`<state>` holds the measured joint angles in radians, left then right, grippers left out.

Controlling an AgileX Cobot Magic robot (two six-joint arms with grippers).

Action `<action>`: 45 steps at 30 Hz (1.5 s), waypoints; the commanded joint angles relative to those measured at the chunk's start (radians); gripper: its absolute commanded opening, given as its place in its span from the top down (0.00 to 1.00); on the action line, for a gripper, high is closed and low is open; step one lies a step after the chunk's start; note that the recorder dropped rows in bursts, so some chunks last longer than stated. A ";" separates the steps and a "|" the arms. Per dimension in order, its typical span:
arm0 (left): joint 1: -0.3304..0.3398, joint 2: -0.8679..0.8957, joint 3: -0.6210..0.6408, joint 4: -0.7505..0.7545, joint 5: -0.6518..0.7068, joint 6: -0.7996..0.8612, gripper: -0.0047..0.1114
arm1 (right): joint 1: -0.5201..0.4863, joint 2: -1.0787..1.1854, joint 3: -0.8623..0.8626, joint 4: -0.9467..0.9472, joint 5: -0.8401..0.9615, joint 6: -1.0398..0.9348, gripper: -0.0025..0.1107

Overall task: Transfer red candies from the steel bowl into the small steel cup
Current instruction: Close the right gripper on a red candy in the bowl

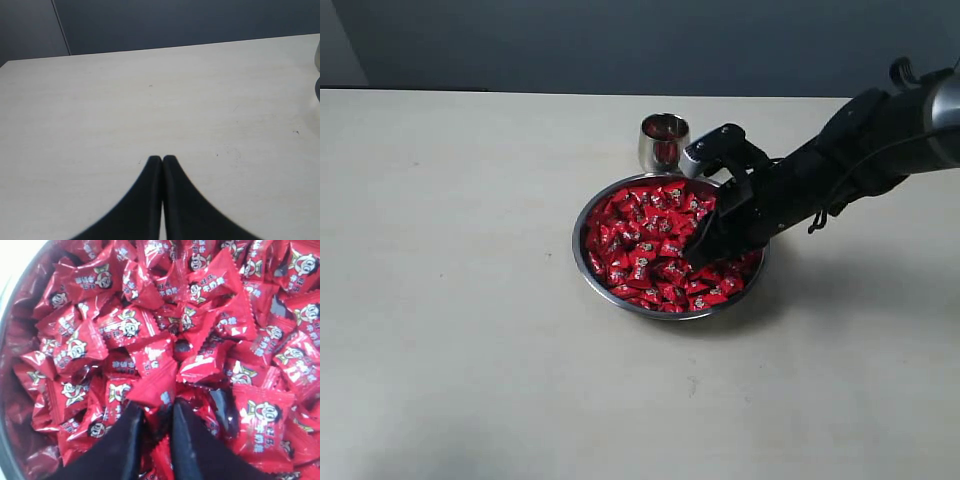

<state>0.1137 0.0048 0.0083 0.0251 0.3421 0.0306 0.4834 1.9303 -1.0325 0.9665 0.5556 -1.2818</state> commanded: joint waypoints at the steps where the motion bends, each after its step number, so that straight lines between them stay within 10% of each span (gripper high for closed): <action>1: -0.005 -0.005 -0.008 0.002 -0.005 -0.001 0.96 | -0.004 -0.003 -0.001 0.012 0.003 0.000 0.97; 6: -0.005 -0.005 -0.008 0.002 -0.005 -0.001 0.96 | -0.004 -0.003 -0.001 0.037 0.057 0.000 0.96; 13: -0.005 -0.005 -0.008 0.002 -0.005 -0.001 0.96 | -0.004 -0.003 -0.001 0.037 0.028 0.000 0.69; 22: -0.005 -0.005 -0.008 0.002 -0.005 -0.001 0.96 | -0.004 -0.005 -0.001 0.048 0.020 0.000 0.98; 45: -0.005 -0.005 -0.008 0.002 -0.005 -0.001 0.96 | -0.004 -0.045 -0.001 0.028 0.020 0.002 0.98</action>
<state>0.1137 0.0048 0.0083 0.0251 0.3421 0.0306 0.4834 1.8982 -1.0325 1.0034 0.5805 -1.2798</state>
